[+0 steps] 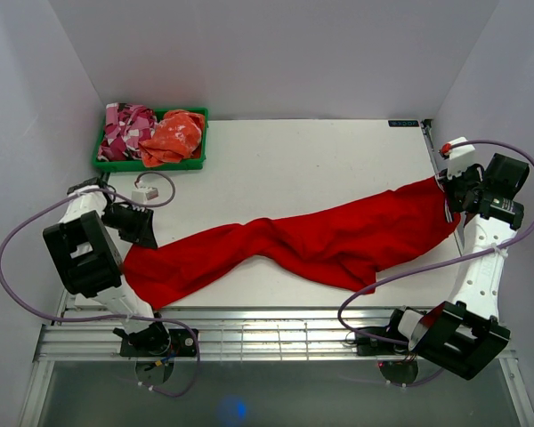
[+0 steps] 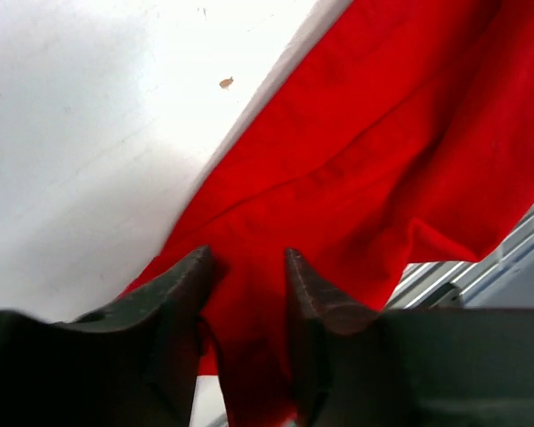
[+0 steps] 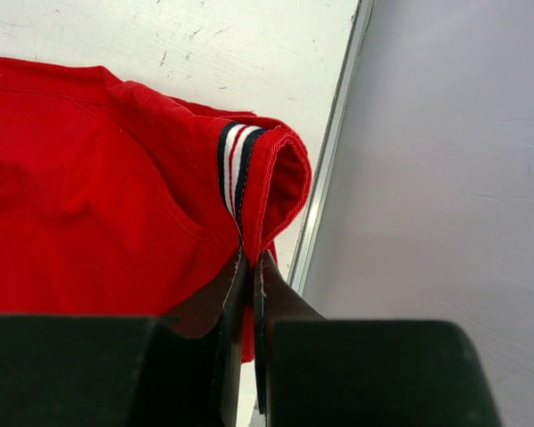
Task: Fold and stack the trousers
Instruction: Flatten the trousers out
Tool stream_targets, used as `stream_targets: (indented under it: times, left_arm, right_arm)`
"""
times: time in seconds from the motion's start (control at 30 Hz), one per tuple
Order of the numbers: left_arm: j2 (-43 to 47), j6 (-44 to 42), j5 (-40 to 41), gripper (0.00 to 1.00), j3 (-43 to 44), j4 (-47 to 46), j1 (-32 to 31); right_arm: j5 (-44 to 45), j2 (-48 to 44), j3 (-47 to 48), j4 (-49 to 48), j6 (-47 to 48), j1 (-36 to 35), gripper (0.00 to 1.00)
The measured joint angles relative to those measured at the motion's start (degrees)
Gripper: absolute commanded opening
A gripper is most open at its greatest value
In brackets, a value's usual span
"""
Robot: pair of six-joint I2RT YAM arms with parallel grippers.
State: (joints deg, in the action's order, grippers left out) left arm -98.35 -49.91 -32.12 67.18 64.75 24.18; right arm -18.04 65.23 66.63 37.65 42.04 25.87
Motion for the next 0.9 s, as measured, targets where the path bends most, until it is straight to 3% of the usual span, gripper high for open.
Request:
stream_targets:
  times: [0.03,0.1,0.13,0.3,0.6,0.7,0.9]
  left_arm:
    - [0.0,-0.2,-0.1,0.23,0.0,0.8,0.3]
    - [0.3,-0.4,-0.4,0.04,0.0,1.7,0.9]
    - [0.7,-0.5,-0.6,0.0,0.0,2.0,1.2]
    - [4.0,-0.8,-3.1,0.0,1.5,2.8,4.1]
    - [12.2,-2.1,-15.4,0.0,12.3,1.1,15.8]
    - [17.1,0.3,-20.6,0.0,11.6,-4.0,20.3]
    - [30.0,9.0,-26.3,0.0,-0.7,-24.1,29.9]
  right_arm:
    - [-0.1,0.0,0.0,0.0,0.0,0.0,0.08]
    - [-0.1,0.0,0.0,0.0,0.0,0.0,0.08]
    - [-0.1,0.0,0.0,0.0,0.0,0.0,0.08]
    - [-0.2,-0.3,0.0,0.0,0.0,0.3,0.08]
    - [-1.7,-0.9,0.3,0.3,-1.2,2.7,0.08]
    - [-2.8,-0.9,1.6,0.7,-2.9,4.5,0.08]
    - [-5.4,-0.2,3.4,0.3,-4.8,9.6,0.08]
